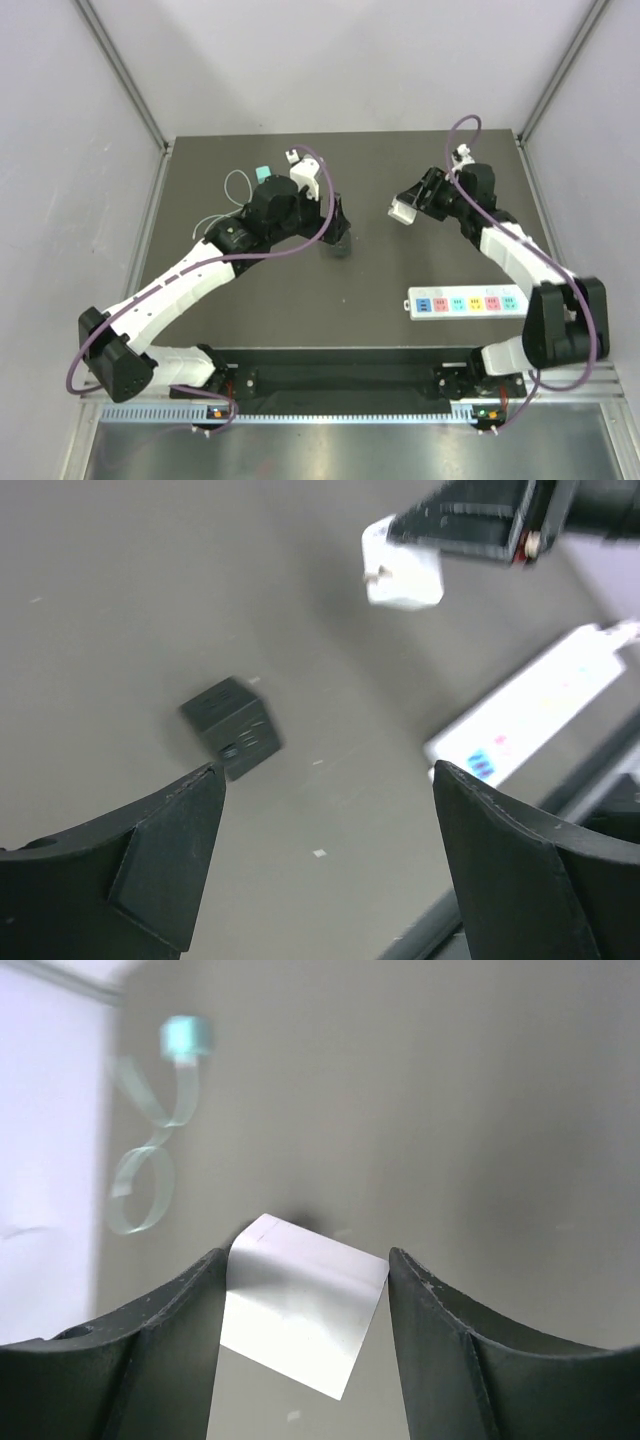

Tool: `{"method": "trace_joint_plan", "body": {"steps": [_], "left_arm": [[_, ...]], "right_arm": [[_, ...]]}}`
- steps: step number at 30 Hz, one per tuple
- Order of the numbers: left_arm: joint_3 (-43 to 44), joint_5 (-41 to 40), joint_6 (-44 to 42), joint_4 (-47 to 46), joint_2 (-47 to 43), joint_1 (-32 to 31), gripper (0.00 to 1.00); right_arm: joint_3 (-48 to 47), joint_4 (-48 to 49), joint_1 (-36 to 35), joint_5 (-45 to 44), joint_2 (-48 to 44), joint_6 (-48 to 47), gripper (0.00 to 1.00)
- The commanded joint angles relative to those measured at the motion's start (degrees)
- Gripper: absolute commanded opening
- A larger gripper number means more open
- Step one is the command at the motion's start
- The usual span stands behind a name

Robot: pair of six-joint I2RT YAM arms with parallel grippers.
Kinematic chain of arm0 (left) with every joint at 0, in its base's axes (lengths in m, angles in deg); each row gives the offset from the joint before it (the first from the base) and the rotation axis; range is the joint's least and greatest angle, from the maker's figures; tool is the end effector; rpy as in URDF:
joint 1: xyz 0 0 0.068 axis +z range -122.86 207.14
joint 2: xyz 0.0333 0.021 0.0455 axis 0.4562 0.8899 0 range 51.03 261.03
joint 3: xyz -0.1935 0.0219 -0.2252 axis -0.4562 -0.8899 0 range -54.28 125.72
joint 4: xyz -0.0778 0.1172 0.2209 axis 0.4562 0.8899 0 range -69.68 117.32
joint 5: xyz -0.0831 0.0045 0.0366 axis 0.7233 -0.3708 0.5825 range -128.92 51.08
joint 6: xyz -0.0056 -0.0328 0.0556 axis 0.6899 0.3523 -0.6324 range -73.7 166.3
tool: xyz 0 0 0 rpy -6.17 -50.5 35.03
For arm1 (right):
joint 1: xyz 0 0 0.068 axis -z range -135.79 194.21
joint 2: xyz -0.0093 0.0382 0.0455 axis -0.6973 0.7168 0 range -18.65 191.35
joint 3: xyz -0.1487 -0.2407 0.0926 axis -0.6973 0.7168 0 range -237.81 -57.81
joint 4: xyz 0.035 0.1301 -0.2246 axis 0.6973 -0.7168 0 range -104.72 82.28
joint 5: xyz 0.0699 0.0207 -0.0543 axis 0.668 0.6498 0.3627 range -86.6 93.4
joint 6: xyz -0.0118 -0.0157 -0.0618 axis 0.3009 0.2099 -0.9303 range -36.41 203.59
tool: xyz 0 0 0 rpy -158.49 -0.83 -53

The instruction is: Insert the plug

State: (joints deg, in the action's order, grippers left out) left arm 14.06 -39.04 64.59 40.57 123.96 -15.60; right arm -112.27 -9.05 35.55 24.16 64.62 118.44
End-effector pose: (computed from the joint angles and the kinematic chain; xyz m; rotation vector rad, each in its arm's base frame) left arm 0.2186 -0.2019 0.3782 0.4371 2.0235 -0.6698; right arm 0.3284 0.0681 0.2744 0.2674 2.1540 0.8278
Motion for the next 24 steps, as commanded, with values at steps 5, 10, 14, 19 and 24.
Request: {"method": "trace_joint_plan", "body": {"steps": [5,10,14,19,24], "left_arm": [[4.3,13.1,7.7,-7.4,1.3,-0.1,0.91],[5.1,22.0,12.2,-11.3,3.3,-0.6,0.91],[4.4,21.8,13.6,-14.0,3.7,-1.6,0.91],[4.4,24.6,15.2,-16.5,4.8,-2.2,0.9],[3.6,22.8,14.2,-15.8,5.3,-2.4,0.86]], "right_arm": [[7.1,7.7,-5.0,8.4,-18.2,8.6,0.43],[7.9,8.5,-7.3,8.2,-25.7,12.1,0.46],[8.1,7.7,-8.9,7.4,-28.3,13.6,0.46],[12.4,8.7,-11.5,3.0,-31.4,17.7,0.45],[13.3,8.4,-13.0,0.3,-31.8,17.7,0.45]]}}
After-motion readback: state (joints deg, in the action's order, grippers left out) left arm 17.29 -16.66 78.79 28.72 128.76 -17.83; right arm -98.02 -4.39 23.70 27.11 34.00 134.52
